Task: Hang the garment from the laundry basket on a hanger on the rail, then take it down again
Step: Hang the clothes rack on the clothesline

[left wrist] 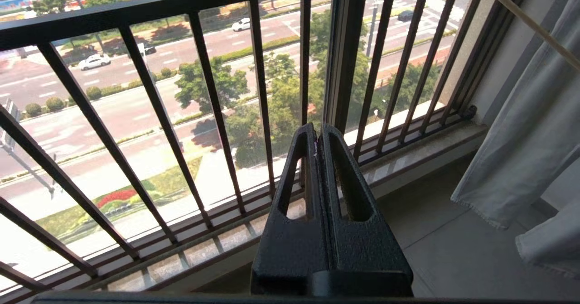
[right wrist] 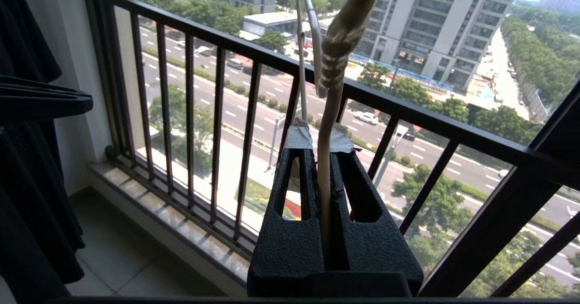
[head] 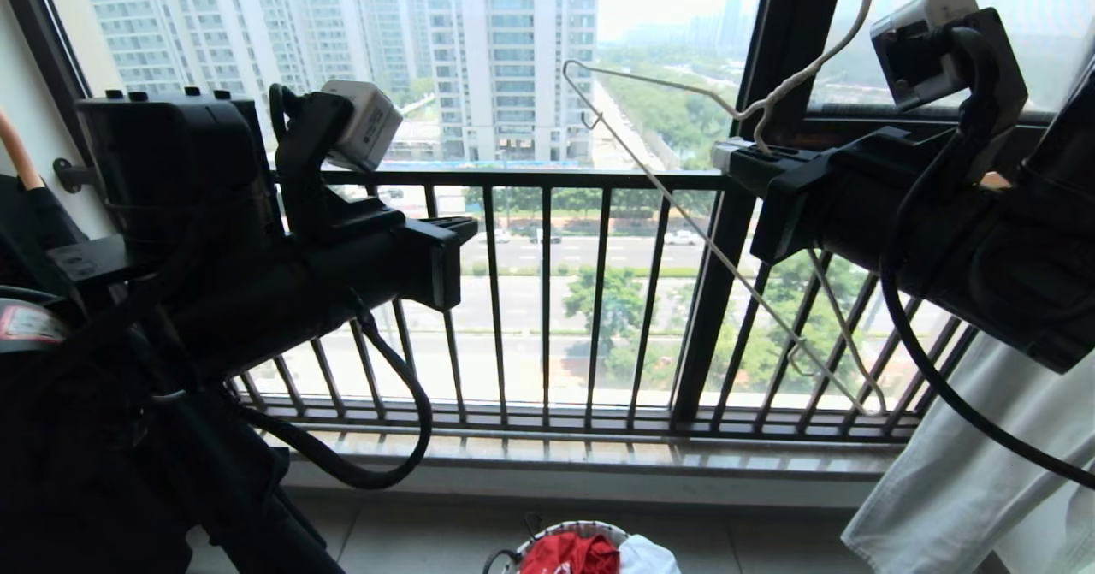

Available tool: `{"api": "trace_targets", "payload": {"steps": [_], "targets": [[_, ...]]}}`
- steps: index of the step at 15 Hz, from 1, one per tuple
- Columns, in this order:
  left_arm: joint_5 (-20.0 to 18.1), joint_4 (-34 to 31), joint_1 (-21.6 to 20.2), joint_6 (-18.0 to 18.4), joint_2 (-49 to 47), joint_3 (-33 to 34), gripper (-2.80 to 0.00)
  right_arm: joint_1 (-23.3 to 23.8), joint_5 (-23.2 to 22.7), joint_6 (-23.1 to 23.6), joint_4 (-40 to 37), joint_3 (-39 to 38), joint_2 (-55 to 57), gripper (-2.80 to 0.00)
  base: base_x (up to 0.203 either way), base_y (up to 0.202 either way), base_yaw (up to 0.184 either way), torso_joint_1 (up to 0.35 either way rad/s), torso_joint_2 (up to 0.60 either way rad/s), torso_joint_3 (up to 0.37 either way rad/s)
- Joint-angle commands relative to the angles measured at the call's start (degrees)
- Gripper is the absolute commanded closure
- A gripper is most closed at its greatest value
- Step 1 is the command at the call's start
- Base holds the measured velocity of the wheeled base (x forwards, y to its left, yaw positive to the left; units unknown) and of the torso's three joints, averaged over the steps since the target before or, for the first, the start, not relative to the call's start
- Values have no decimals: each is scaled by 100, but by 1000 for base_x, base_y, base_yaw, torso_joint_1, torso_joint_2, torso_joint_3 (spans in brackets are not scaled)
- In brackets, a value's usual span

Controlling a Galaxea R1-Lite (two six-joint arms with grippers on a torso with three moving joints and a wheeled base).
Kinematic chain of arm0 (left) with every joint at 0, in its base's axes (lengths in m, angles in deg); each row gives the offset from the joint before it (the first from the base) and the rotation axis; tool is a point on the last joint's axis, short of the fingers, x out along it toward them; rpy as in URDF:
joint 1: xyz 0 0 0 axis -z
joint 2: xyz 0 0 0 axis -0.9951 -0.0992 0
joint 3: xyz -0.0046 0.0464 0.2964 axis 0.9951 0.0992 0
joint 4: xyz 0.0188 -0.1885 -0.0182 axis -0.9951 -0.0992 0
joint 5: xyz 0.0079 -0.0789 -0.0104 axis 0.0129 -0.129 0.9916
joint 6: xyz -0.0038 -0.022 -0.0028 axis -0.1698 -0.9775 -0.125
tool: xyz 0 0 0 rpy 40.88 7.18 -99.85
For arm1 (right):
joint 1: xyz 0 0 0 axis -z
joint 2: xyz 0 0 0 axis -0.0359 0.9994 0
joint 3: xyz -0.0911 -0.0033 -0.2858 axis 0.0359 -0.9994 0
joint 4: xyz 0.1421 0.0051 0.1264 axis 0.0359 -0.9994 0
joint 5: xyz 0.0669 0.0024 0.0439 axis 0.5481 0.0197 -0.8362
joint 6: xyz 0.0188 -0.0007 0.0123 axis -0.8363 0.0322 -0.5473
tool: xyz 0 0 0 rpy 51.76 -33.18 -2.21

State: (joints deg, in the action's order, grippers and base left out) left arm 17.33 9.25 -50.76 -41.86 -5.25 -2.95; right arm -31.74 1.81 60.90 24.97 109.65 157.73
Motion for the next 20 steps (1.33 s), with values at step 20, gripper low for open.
{"api": "trace_targets", "payload": {"steps": [20], "targets": [[-6, 20, -297, 39, 1028, 57, 0, 258, 544, 169, -831, 1697, 878, 0, 0, 0, 0, 0, 0, 0]]}}
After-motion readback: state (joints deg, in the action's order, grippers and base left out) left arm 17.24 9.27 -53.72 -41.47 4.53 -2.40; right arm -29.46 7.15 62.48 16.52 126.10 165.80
